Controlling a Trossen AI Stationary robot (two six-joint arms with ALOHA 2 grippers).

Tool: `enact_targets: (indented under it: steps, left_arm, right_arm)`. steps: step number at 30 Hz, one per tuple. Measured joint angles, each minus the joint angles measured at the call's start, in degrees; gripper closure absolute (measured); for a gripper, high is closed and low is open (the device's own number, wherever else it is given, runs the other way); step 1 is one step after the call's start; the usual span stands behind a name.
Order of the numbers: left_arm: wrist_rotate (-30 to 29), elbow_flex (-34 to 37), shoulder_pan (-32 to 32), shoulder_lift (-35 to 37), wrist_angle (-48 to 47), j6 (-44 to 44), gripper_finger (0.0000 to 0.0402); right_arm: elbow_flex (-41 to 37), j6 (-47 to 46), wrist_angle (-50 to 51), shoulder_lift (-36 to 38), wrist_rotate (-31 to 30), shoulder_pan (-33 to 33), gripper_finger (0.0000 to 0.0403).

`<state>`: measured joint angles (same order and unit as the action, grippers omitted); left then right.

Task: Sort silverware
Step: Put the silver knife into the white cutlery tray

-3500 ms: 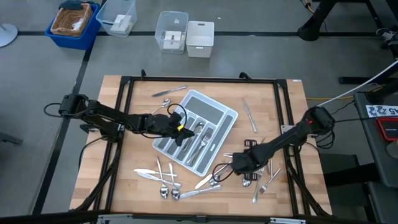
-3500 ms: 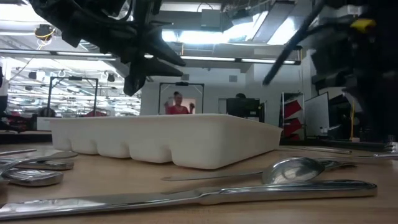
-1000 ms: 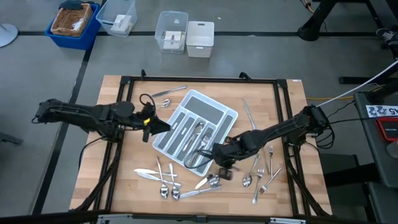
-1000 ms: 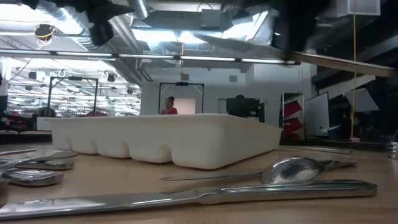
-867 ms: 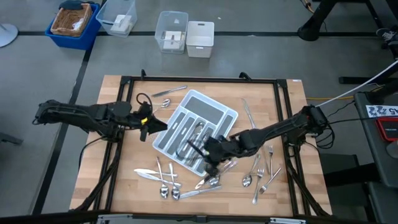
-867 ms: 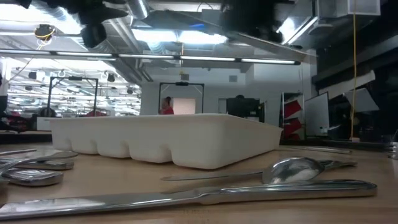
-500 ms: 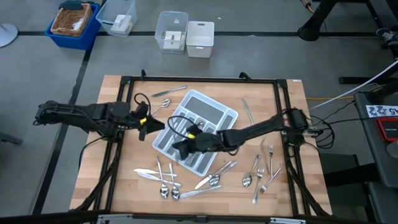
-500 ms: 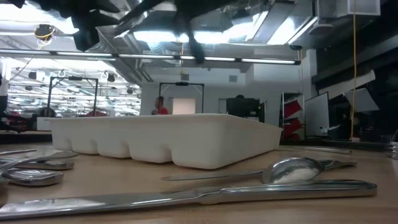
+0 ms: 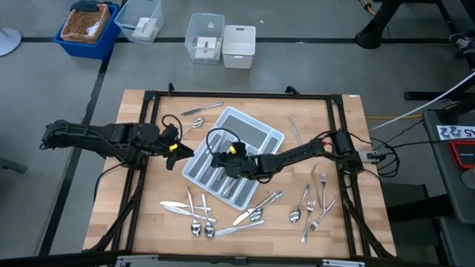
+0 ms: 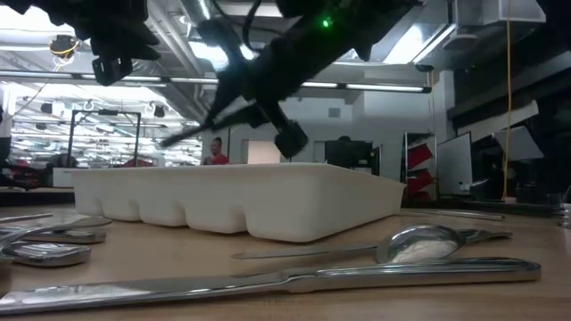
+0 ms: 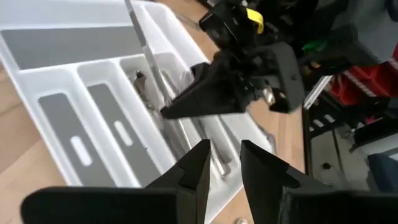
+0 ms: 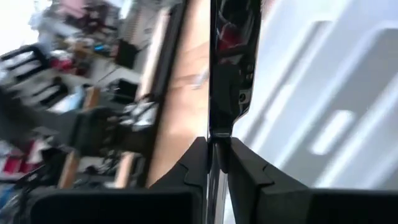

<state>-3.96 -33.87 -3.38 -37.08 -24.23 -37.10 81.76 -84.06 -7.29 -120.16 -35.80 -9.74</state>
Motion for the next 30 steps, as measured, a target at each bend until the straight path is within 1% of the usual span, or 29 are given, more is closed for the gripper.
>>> enact_targets:
  steps: [4,10,14,17,24,30]
  left_arm:
    - [-0.8,0.0,0.0,0.0,-1.5,0.1,0.0325]
    - [-2.9,0.0,0.0,0.0,-1.4,0.2,0.0325]
    - [-3.1,0.0,0.0,0.0,-1.4,0.1,0.0325]
    - [-3.1,0.0,0.0,0.0,-1.5,0.1,0.0325]
    - [-3.2,0.0,0.0,-0.2,-1.9,0.1,0.0325]
    - [-3.2,0.0,0.0,-0.2,-2.2,0.1,0.0325]
  right_arm:
    - [0.0,-3.0,5.8,0.0,-0.2,0.0,0.0363]
    - [0.0,-3.2,6.2,-0.5,-0.1,0.9,0.0363]
    - [0.0,-3.2,5.9,-1.3,0.4,1.6,0.0362]
    - [0.0,-3.2,5.0,-2.1,0.5,2.0,0.0354]
    - [0.0,-3.2,4.2,-2.4,1.3,2.7,0.0321]
    - [0.0,-3.2,4.3,-2.4,2.4,2.7,0.0312]
